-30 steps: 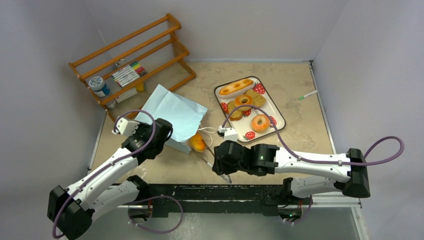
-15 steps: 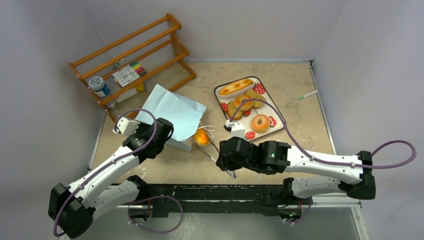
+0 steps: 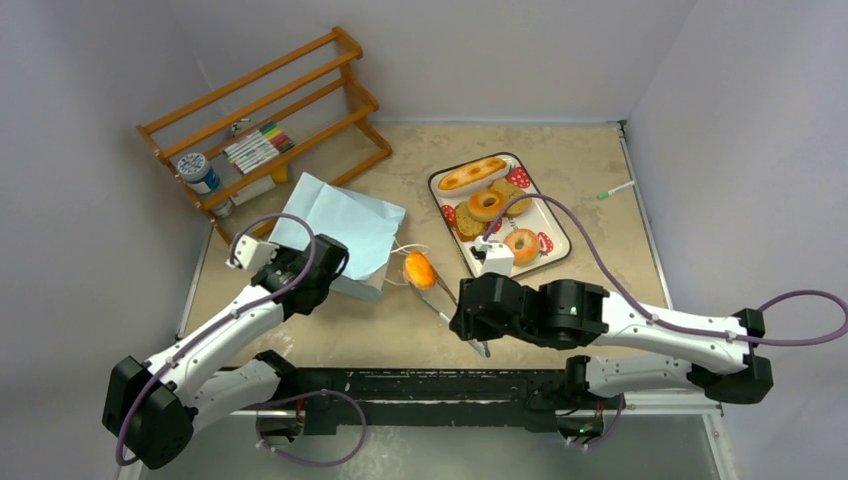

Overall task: Take the fake bread out of the paper bag
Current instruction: Take out the fake bread from the paper bag, then place the fake bread in the container.

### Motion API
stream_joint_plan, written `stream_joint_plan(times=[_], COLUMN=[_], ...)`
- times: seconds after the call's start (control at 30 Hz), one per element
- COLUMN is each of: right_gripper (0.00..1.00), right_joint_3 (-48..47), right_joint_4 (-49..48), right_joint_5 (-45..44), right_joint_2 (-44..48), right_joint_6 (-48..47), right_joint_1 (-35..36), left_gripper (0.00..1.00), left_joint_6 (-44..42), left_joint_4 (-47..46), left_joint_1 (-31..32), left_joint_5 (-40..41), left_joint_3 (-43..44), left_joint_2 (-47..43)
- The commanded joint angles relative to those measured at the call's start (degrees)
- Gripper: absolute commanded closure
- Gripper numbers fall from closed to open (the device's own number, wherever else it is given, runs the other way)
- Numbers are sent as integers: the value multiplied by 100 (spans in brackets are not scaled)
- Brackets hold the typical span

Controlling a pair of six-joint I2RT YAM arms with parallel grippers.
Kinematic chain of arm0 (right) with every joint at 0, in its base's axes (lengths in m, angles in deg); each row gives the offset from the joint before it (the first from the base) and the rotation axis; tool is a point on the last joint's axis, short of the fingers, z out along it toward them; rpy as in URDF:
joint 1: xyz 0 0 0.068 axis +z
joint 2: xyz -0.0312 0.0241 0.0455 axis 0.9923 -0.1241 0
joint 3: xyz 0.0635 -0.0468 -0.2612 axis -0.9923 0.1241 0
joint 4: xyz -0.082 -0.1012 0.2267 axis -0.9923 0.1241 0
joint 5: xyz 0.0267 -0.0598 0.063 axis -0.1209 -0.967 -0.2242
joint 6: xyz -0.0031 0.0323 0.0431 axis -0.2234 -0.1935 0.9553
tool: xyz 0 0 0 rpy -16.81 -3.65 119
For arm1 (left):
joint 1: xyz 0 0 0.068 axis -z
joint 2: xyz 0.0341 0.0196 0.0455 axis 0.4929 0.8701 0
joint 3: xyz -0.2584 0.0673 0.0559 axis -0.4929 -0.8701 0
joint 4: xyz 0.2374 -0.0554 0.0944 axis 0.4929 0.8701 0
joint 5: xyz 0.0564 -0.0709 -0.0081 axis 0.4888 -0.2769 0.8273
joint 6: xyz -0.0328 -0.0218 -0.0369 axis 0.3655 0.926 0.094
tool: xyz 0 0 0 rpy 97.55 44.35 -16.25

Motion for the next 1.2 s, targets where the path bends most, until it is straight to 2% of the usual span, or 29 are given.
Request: stream_joint_plan(times=[0.0, 0.5, 1.17], right_gripper=[100, 100, 100], right_joint_3=[-275, -626, 335], right_joint_4=[452, 1678, 1739], right_joint_5=[-309, -1067, -1551], right_joint_2=[380, 713, 652], right_joint_6=[439, 1460, 2518], right_joint_1=[-7, -7, -40], left_gripper=[100, 100, 100], left_joint_6=[447, 103, -989], left_joint_4=[172, 31, -324], left_joint_1=[-197, -589, -652], left_joint_5=[239, 57, -587], left_joint_3=[265, 226, 230], left_joint_2=[66, -139, -321])
